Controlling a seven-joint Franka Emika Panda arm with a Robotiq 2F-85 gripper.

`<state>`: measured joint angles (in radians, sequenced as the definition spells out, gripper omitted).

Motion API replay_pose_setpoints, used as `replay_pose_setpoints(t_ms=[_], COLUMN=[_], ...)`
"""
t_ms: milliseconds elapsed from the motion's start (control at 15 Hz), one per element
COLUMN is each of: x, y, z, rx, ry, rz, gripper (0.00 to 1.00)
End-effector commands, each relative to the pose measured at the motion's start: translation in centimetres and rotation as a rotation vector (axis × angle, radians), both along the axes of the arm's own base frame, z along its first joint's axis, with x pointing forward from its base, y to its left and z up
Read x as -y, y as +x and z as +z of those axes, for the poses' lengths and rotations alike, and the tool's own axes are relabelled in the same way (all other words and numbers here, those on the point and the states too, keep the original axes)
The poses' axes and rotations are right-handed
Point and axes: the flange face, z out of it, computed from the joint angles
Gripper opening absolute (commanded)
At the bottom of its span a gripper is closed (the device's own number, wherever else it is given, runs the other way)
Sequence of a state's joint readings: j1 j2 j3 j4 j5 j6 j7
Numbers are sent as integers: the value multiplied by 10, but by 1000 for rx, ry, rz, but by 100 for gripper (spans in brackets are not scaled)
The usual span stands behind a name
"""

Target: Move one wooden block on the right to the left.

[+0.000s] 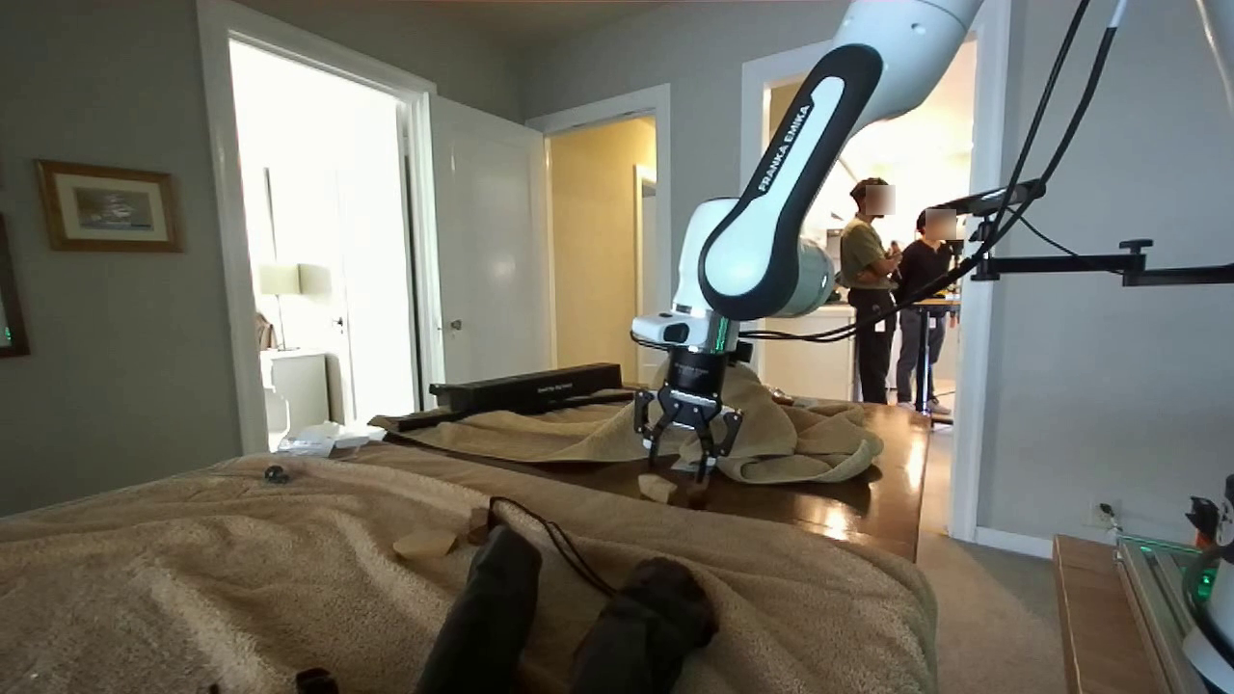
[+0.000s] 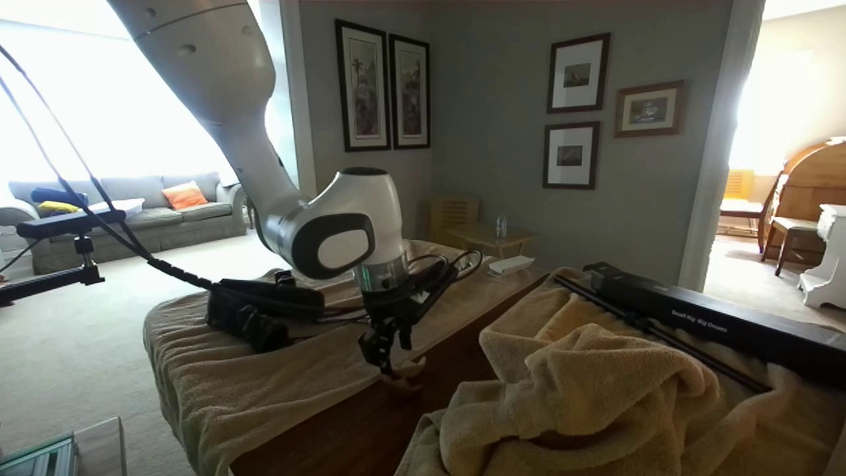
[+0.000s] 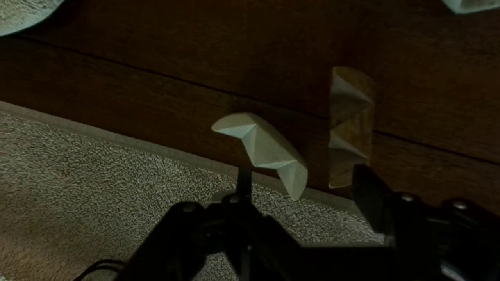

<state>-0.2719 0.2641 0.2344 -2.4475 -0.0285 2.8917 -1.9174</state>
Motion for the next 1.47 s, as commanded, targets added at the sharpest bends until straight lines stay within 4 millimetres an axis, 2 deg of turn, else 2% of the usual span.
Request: replay_pose_setpoints(t_ms=[0,400,667,933,1200,1267,1333,1400], x=[2,20,17,-14,-58,-68,-59,-67], y=[-4,-4,-5,0,2,3,2,2], z=[20,59,92,139,184,191,174,182], rx=[-4,-94,-162,-259,-322,-339,-316,-324], ry=[23,42,15,-12,-43,-44,-15,-18], rz=[-21,-251,-109,97,285,335,245,277], gripper=[98,100,100,100,100,100,100,100])
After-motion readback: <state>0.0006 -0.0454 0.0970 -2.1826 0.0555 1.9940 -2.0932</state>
